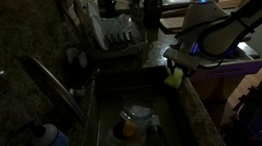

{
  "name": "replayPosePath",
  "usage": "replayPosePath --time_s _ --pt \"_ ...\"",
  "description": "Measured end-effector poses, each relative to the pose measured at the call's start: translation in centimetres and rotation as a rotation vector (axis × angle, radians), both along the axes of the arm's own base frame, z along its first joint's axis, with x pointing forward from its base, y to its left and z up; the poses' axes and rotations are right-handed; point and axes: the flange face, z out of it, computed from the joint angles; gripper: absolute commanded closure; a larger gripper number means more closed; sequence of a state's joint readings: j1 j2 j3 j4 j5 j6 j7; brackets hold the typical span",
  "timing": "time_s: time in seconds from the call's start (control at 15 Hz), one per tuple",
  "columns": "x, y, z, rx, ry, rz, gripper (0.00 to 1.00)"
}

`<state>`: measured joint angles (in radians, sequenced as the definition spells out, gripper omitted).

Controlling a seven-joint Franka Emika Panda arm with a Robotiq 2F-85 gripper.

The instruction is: Move the yellow sponge to the right side of the countertop

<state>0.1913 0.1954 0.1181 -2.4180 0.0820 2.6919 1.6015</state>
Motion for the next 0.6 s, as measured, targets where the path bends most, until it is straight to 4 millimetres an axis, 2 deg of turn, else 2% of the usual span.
replayPosePath --time_s 0.2,0.27,0.33,0.47,0.6 --pt "0.4 -1.1 0.2 -0.002 -0.004 -0.034 0.94" --pt "0.7 -2.1 0.3 -0.004 -0.007 -0.055 0.97" --pt "1.2 -3.3 0.4 -0.006 -0.011 -0.082 0.94" --pt "2.2 -6.5 1.0 -0.011 -0.027 -0.147 0.96" --pt "3.1 -10.5 2.4 -0.014 -0.054 -0.226 0.95"
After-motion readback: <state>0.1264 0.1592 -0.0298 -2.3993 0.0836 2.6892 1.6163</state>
